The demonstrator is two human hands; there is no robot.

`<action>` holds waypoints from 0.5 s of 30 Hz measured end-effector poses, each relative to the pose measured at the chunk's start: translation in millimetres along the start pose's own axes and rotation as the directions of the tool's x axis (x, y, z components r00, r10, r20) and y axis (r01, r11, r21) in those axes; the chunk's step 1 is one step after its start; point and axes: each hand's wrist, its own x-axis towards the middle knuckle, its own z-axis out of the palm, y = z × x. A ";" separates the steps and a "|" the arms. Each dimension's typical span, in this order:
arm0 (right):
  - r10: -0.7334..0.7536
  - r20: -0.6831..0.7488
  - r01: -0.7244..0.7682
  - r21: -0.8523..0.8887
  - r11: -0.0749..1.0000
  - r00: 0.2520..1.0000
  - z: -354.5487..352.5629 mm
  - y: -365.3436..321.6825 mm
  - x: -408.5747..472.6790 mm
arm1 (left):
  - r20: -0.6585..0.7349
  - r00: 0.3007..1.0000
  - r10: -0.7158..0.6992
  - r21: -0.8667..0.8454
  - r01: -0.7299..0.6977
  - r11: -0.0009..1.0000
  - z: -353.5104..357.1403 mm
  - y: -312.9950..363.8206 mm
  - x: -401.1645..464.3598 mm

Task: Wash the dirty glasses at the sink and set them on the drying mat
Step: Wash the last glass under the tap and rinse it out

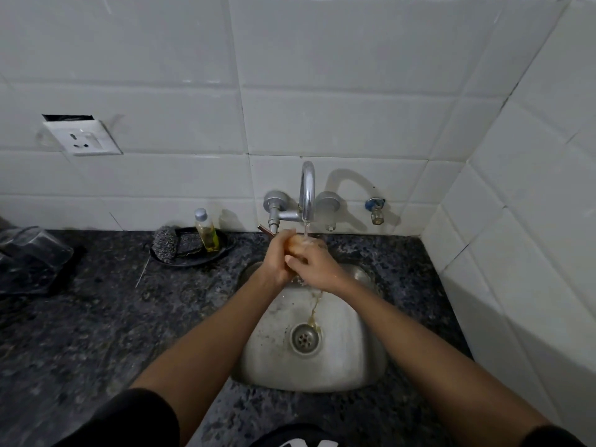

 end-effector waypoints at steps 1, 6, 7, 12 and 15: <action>-0.020 -0.009 0.020 -0.022 1.000 1.000 -0.3 2.6 1.0 | -0.003 1.000 0.007 -0.031 -0.007 0.999 -1.3 -0.8 -2.2; -0.023 0.099 0.045 -0.231 0.972 0.995 -1.5 24.3 -7.7 | -0.072 0.997 -0.043 0.006 0.043 0.999 -3.6 4.0 -5.3; 0.020 0.101 -0.012 -0.077 0.997 0.995 1.1 23.0 -7.8 | -0.086 0.996 -0.018 0.018 0.020 1.000 -3.3 3.8 -6.3; 0.383 0.253 -0.431 0.747 0.506 0.888 -4.1 -4.6 -5.1 | -0.121 0.991 0.058 0.000 -0.059 0.998 1.2 -3.2 -11.2; 0.471 0.338 -0.490 0.836 0.248 0.815 -8.9 3.1 -9.5 | -0.188 0.968 0.164 -0.033 -0.173 0.984 -3.9 -2.9 -9.6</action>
